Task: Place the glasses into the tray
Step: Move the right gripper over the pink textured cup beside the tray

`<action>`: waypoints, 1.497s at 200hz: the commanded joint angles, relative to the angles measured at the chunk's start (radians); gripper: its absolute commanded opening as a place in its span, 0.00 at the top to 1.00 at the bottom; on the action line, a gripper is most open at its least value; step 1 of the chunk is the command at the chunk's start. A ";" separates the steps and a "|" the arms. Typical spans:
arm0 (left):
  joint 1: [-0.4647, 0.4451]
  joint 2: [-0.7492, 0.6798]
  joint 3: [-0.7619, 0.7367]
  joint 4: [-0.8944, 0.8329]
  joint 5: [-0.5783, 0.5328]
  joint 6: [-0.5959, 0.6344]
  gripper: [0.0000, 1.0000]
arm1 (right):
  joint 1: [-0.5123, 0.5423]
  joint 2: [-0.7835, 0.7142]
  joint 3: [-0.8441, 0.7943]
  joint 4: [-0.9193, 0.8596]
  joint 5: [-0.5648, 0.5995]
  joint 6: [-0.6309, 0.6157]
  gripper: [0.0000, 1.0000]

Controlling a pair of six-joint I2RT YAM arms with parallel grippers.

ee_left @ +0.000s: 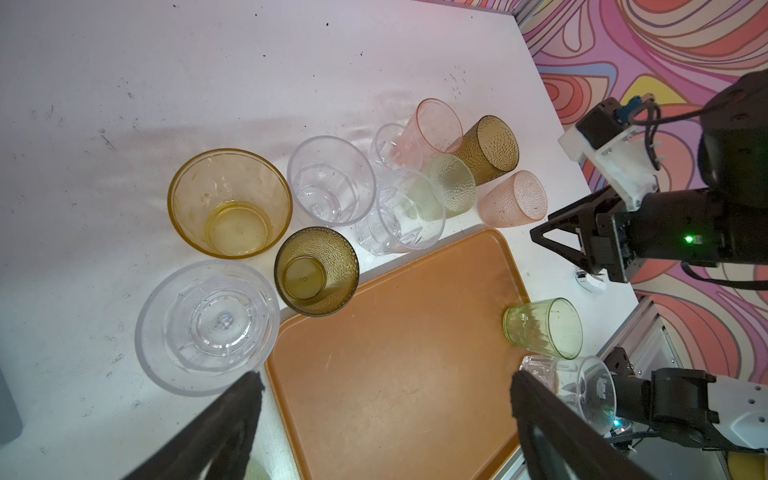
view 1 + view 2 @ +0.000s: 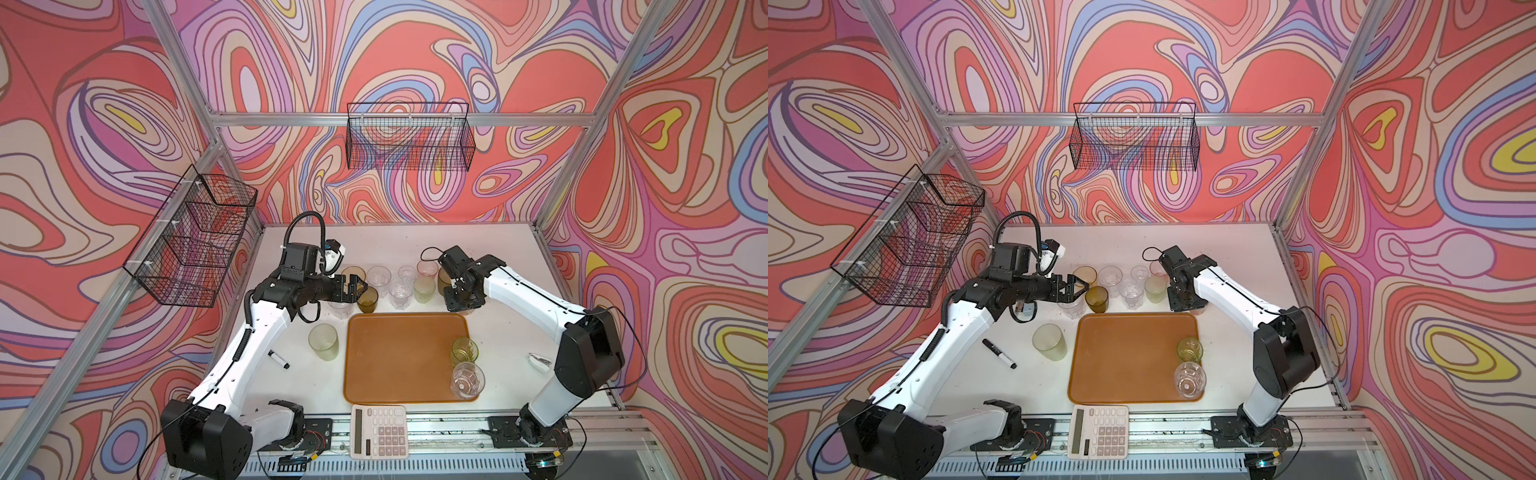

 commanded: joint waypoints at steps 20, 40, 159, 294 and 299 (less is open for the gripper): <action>-0.005 -0.005 0.000 -0.004 -0.002 0.011 0.04 | -0.031 0.043 0.032 0.056 -0.013 -0.038 0.57; -0.006 -0.006 0.000 -0.003 -0.004 0.013 0.04 | -0.044 0.059 0.033 0.069 -0.018 -0.048 0.57; -0.006 -0.003 0.000 -0.002 -0.005 0.011 0.04 | -0.078 0.135 0.032 0.125 -0.033 -0.080 0.69; -0.006 -0.003 -0.001 -0.002 -0.006 0.010 0.04 | -0.082 0.135 0.018 0.126 -0.004 -0.085 0.83; -0.006 -0.002 0.000 -0.002 -0.005 0.010 0.04 | -0.081 0.135 0.017 0.127 -0.001 -0.084 0.83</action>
